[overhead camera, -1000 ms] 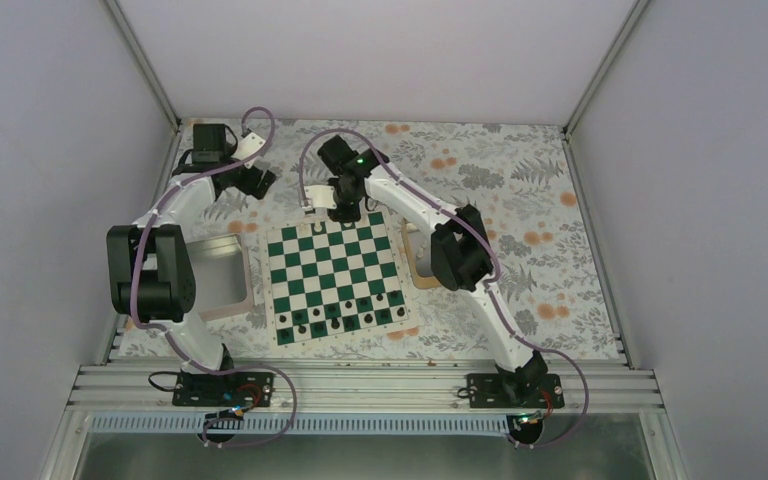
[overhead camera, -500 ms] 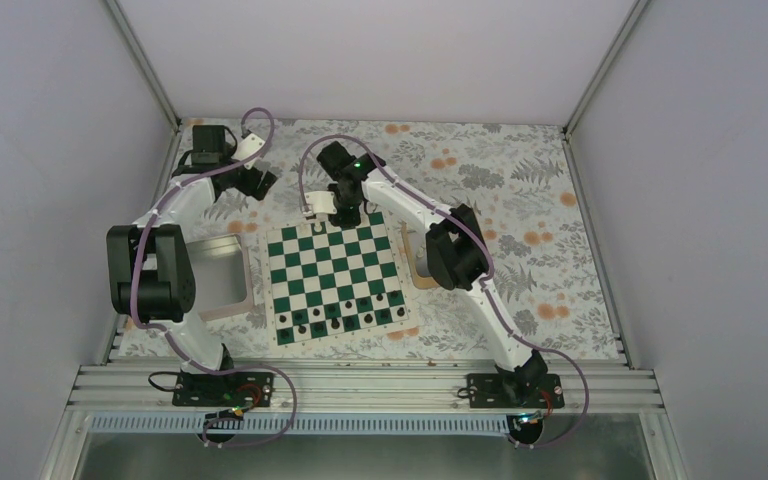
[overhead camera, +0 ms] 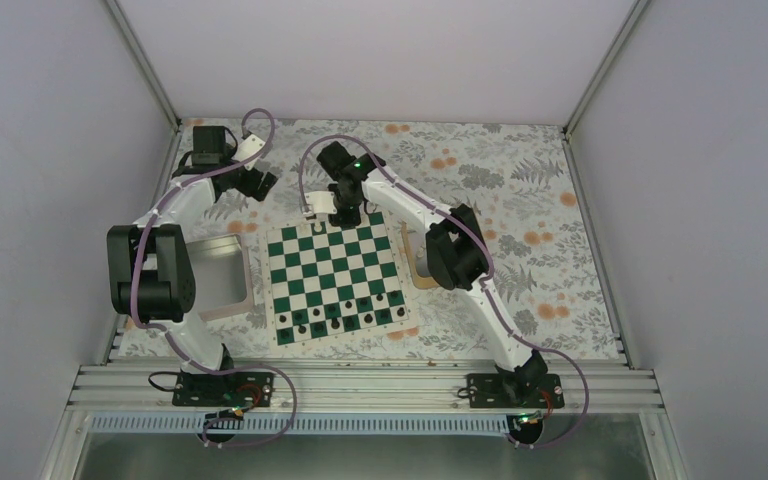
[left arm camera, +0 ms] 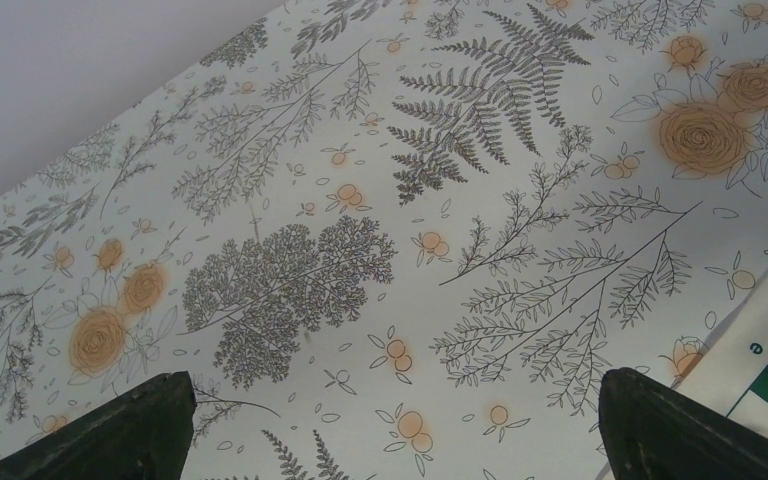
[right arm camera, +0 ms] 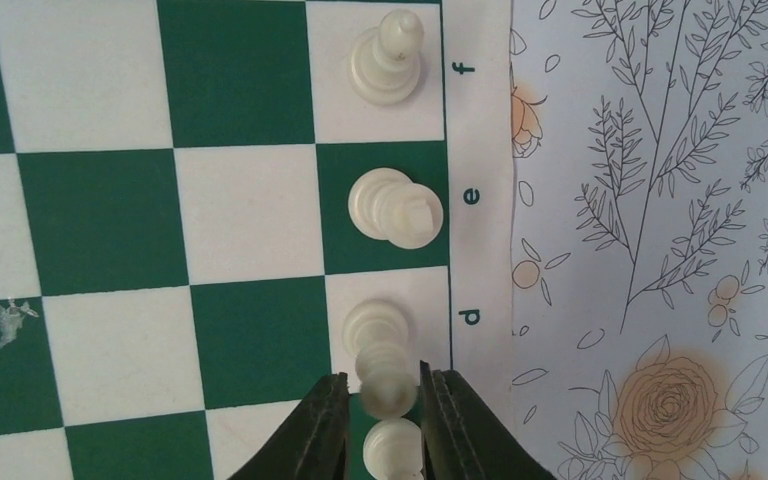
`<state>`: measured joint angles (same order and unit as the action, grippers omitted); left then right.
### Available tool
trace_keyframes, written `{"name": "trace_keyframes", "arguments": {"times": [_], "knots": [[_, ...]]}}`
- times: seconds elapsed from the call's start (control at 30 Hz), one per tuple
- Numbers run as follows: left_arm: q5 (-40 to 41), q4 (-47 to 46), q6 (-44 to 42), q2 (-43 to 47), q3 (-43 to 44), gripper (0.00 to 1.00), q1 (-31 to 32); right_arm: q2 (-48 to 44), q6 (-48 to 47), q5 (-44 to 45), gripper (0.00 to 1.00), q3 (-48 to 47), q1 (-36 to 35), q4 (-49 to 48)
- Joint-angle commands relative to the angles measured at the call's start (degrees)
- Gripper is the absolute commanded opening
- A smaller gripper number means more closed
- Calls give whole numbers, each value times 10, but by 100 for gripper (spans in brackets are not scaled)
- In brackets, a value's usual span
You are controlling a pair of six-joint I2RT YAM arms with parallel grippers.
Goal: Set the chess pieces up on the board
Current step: Place the chess piece on the chessboard.
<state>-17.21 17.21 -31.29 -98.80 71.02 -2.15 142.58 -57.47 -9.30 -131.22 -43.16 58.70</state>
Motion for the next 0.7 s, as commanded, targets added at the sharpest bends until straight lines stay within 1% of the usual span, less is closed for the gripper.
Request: {"name": "trace_keyframes", "arguments": {"times": [0.0, 0.17, 0.3, 0.4, 0.53, 0.67], "knots": [[-13, -13, -4, 11, -4, 100, -3, 0, -2, -1, 23, -8, -3, -3], [-13, -14, -2, 11, -4, 100, -3, -19, 3, -4, 27, -5, 0, -23], [-11, -13, 1, 15, -3, 100, -3, -43, 6, 1, 28, 1, 6, -30], [-10, -14, 4, 18, 0, 100, -3, -80, 15, -2, 28, 6, 21, -12], [-13, -9, 9, 15, 9, 100, -3, -151, 27, -42, 29, 39, 68, 22], [-19, 1, 15, 13, 25, 100, -2, -230, 32, -56, 30, 115, 138, 33]]}}
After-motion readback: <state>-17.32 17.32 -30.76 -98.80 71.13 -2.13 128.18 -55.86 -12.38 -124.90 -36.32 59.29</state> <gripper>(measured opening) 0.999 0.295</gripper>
